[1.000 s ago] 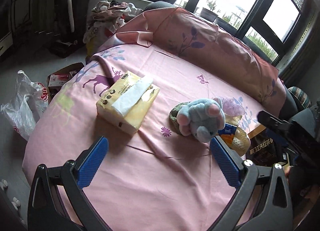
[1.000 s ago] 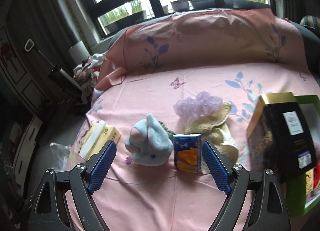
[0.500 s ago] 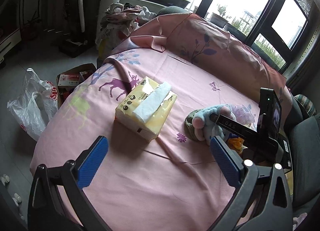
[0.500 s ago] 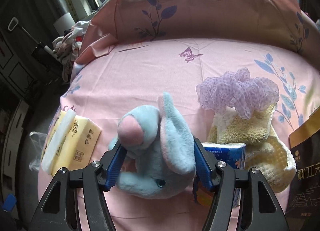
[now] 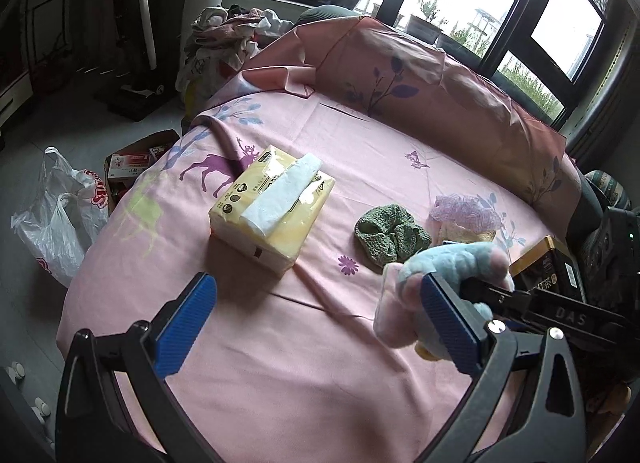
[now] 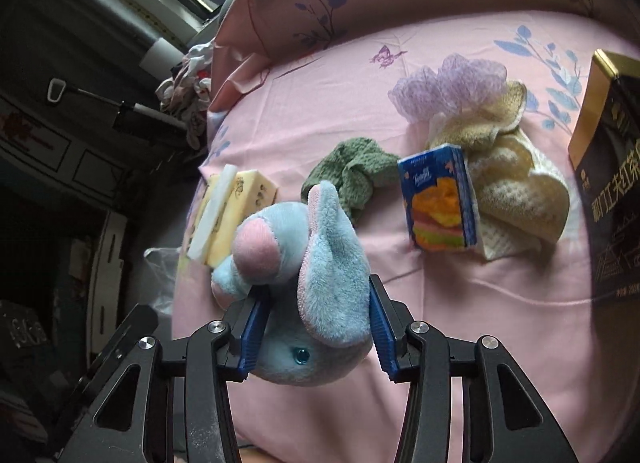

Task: Organize soft objects
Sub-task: 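Close the right tool on the plush elephant and lift it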

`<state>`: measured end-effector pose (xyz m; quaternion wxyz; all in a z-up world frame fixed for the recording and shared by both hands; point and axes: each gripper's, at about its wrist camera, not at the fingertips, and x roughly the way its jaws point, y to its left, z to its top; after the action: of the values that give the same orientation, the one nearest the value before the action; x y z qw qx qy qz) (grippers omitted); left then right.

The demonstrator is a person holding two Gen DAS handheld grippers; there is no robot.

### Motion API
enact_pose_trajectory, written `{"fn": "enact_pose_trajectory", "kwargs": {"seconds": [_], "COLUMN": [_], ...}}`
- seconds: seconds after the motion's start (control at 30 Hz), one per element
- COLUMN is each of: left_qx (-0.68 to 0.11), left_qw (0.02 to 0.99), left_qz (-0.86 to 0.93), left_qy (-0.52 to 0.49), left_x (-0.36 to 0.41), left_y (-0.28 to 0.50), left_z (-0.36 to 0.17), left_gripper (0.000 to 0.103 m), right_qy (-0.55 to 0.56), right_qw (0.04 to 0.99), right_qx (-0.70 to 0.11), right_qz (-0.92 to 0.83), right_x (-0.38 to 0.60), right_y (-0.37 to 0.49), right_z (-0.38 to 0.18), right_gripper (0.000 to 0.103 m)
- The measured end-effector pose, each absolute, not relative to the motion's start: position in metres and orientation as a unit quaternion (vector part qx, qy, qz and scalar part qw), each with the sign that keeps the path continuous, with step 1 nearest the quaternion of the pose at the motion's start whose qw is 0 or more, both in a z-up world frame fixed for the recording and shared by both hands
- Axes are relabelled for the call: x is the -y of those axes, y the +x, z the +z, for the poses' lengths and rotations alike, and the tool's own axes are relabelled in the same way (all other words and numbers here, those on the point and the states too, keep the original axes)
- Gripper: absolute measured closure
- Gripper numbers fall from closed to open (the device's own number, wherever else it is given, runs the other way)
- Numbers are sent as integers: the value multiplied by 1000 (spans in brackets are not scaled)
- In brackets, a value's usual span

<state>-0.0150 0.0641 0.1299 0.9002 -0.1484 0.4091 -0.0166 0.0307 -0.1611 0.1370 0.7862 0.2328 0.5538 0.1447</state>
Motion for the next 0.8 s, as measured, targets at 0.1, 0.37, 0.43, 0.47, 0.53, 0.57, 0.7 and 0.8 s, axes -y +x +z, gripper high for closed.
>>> {"fn": "enact_pose_trajectory", "kwargs": {"seconds": [0.1, 0.37, 0.43, 0.47, 0.53, 0.57, 0.7, 0.8], "left_qx": [-414, -443, -455, -462, -476, -482, -505, -523], "left_qw": [898, 885, 878, 873, 861, 855, 834, 821], "left_qz": [-23, -47, -56, -63, -78, -88, -130, -154], "left_qy": [-145, -134, -136, -142, -159, -169, -182, -169], "left_x": [-61, -49, -46, -46, -45, -44, -29, -15], "left_y": [-15, -16, -15, -15, -15, -15, -19, -25], "left_z": [127, 112, 106, 102, 95, 91, 82, 73], "left_gripper": [1, 1, 1, 1, 1, 1, 1, 1], "right_qy": [267, 280, 248, 229, 206, 203, 219, 233], "right_qw": [760, 721, 734, 746, 776, 788, 791, 780], "right_qx": [-569, -621, -621, -616, -586, -570, -555, -562], "right_qz": [165, 127, 115, 110, 108, 110, 134, 148], "right_x": [162, 171, 173, 173, 178, 181, 195, 200], "right_y": [9, -3, 0, 0, -3, -5, -5, -7], "right_z": [127, 79, 83, 88, 103, 110, 120, 113], "right_gripper": [54, 54, 48, 42, 23, 21, 20, 20]}}
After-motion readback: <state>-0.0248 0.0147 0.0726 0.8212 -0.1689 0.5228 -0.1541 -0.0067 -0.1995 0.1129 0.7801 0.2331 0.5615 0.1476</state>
